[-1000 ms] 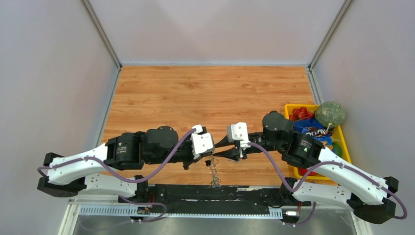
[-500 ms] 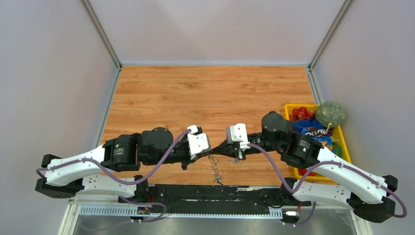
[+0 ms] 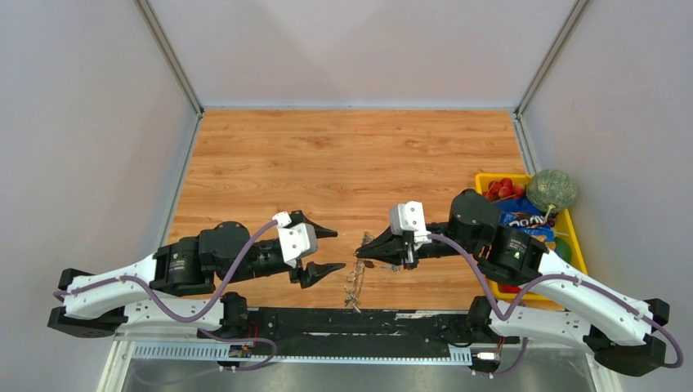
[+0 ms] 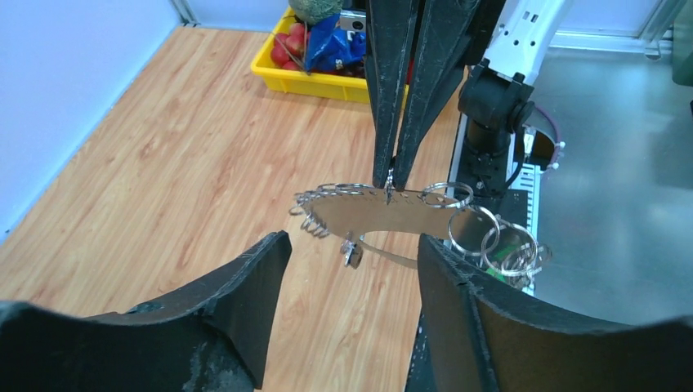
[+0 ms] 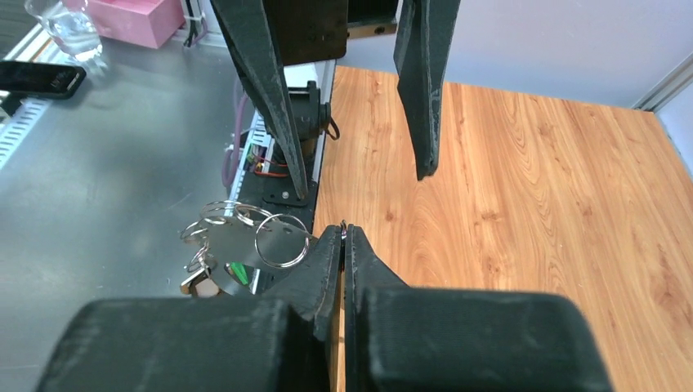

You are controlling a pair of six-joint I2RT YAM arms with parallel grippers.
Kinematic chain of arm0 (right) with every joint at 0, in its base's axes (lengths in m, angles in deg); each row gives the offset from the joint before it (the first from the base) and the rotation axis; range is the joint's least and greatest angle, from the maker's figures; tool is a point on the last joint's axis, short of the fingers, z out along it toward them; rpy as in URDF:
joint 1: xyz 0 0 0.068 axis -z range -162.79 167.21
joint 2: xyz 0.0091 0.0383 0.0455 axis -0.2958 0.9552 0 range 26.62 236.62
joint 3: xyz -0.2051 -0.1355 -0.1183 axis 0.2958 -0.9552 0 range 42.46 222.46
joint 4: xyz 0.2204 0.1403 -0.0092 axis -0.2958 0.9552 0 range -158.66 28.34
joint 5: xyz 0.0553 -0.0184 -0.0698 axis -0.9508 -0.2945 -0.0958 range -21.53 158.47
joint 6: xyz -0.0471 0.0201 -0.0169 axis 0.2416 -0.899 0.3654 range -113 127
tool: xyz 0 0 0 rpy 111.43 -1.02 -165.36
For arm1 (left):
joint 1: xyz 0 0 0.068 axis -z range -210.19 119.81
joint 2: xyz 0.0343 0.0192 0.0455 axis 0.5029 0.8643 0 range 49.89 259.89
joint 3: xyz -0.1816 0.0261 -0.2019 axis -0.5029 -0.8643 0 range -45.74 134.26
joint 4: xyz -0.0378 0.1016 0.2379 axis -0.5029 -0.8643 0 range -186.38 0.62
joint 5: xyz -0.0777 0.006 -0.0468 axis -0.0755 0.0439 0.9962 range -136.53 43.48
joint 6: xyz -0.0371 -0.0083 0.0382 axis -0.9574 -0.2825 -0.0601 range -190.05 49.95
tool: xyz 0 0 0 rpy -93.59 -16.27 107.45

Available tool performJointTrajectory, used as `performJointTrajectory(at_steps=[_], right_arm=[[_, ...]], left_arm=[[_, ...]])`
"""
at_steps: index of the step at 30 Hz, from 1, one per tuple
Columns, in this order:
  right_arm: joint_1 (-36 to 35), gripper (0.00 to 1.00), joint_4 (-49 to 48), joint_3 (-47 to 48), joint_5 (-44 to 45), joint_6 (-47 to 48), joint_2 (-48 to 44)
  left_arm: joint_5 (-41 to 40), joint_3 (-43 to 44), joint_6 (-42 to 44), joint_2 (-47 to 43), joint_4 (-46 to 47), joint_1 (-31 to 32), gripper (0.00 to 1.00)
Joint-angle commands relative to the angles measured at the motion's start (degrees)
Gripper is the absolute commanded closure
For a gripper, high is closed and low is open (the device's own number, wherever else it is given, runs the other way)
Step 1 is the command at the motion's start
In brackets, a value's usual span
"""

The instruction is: Put the keys on the keyring

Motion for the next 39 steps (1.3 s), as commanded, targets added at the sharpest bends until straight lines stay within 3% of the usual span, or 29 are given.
performJointTrajectory(at_steps=[1,14,28,39], right_arm=[[0.0,1.0,-8.3,0.1,-1.5,-5.0,-1.6],[-0.6,1.0,-25.7,-8.3,8.0,-18.4,-6.2],[-4.3,1.0,-47.2,-22.0,20.7,-21.7,-11.9],[-6.1,1.0,-59.5,-27.4,22.6,-21.0,-12.8]], left_arm=[[0.6,-2.0,2.5,-0.5,6.1,0.1,0.3],[1.2,-5.1,0.8,-3.4,9.7,0.1,0.23],[2.8,-5.6,0.6,-0.8,16.0,0.1,0.22],[2.7,-6.8,-0.7,-1.7,17.8,0.1,0.29]])
